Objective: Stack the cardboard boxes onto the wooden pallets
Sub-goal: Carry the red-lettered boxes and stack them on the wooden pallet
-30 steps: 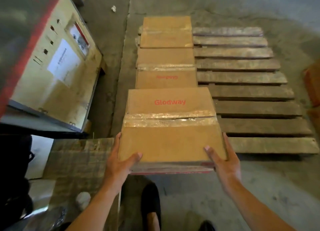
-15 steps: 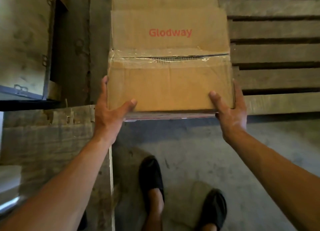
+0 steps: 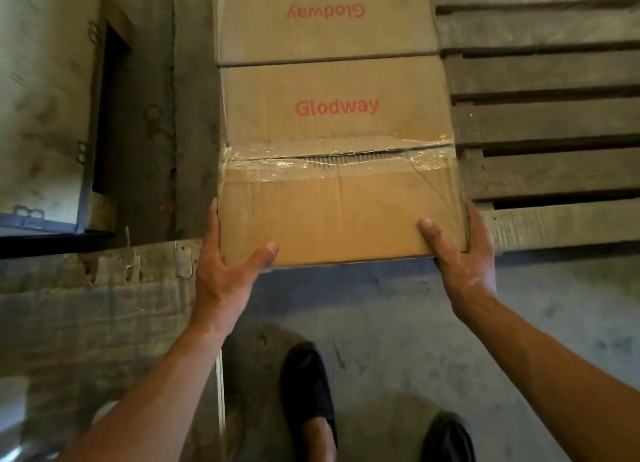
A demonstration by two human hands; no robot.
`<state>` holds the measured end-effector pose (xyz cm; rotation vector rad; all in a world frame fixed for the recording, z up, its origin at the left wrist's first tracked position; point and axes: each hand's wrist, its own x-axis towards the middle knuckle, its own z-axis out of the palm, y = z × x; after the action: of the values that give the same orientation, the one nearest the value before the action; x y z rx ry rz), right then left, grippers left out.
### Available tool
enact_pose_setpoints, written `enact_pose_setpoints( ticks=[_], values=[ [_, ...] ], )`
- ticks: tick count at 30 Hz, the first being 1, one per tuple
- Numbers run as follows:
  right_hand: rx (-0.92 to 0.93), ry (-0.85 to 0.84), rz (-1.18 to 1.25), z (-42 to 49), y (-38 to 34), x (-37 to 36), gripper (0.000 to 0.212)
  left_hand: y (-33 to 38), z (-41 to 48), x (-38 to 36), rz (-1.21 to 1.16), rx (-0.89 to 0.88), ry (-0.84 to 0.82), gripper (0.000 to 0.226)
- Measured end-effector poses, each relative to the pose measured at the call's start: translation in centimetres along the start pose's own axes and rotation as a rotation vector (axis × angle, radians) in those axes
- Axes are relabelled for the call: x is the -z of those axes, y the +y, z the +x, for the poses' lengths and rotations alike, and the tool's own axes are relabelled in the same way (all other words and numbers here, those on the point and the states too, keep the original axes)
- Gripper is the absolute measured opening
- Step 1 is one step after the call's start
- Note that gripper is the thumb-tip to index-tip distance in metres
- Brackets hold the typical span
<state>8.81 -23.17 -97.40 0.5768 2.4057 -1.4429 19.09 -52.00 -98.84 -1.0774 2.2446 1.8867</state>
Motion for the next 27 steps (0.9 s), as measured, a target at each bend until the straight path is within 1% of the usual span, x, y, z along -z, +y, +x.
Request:
enact_pose_setpoints(
  ticks=[3, 6, 9, 12, 14, 15, 17, 19, 22, 25, 27],
  values=[
    [-0.022, -0.035, -0.036, 0.1, -0.2, 0.3, 0.09, 0.0, 0.0, 0.3, 0.038, 0.004, -0.037, 0.105],
    [-0.022, -0.036, -0.099, 0.1, -0.7, 0.6, 0.088, 0.4, 0.0, 0.8, 0.093, 0.02, -0.056, 0.105],
    [-0.023, -0.066, -0.17, -0.1, -1.2, 0.9, 0.086, 1.4, -0.6, 0.8, 0.235, 0.014, -0.049, 0.104],
    [-0.022, -0.139, -0.249, -0.1, -2.5, 1.7, 0.089, 3.1, -1.0, 0.5, 0.42, 0.073, 0.007, 0.116],
    [-0.017, -0.166, -0.32, -0.5, -4.2, 2.8, 0.088, 5.1, -1.6, 0.4, 0.498, 0.053, 0.03, 0.122],
    [-0.009, -0.16, -0.353, -0.8, -5.3, 3.6, 0.087, 6.4, -1.9, 0.3, 0.529, 0.024, 0.026, 0.121],
    [0.03, -0.123, -0.393, -1.8, -7.5, 5.7, 0.085, 9.5, -2.7, -0.2, 0.591, -0.028, 0.005, 0.111],
    [0.087, -0.087, -0.385, -2.9, -9.9, 8.5, 0.083, 13.3, -3.8, -1.1, 0.593, -0.096, -0.018, 0.1],
    [0.13, -0.034, -0.373, -4.6, -14.5, 14.0, 0.078, 20.6, -6.5, -3.3, 0.618, -0.212, -0.043, 0.095],
    [0.173, 0.07, -0.338, -7.3, -19.6, 22.1, 0.073, 30.1, -10.9, -6.2, 0.72, -0.359, -0.053, 0.084],
    [0.191, 0.126, -0.3, -9.0, -22.3, 28.5, 0.07, 36.7, -14.6, -8.4, 0.742, -0.464, -0.083, 0.08]
  ],
)
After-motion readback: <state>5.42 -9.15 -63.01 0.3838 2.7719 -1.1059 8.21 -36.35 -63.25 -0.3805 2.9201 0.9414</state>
